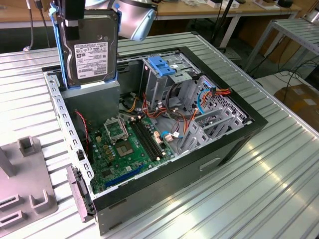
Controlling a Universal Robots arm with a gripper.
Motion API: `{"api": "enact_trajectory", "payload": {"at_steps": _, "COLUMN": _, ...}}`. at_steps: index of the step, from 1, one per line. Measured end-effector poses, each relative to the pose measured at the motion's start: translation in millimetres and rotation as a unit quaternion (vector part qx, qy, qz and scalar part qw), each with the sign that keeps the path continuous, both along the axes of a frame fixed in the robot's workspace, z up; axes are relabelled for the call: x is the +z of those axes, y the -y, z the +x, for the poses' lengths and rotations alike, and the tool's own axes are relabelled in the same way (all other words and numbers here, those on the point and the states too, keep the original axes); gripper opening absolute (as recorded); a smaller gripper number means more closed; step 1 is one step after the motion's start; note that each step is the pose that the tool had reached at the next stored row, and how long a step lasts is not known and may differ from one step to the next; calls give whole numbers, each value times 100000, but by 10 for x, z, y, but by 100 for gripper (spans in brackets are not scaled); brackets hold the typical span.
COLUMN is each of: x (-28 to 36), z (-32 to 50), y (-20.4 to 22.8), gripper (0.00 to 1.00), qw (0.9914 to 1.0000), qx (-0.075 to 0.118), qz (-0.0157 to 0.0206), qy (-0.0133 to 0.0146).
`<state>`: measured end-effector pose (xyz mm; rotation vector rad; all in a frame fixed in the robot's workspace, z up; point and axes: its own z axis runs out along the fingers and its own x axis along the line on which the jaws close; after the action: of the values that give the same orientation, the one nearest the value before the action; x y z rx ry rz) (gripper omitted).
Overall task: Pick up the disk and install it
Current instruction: 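Pick up the disk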
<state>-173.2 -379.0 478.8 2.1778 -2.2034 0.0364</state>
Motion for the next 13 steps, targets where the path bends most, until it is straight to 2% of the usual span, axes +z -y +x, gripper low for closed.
{"api": "enact_trajectory", "payload": {"at_steps": 13, "x": -1, "z": 275, "y": 0, "gripper": 37, "qw": 100000, "qx": 8, "qz": 1, "qy": -1}}
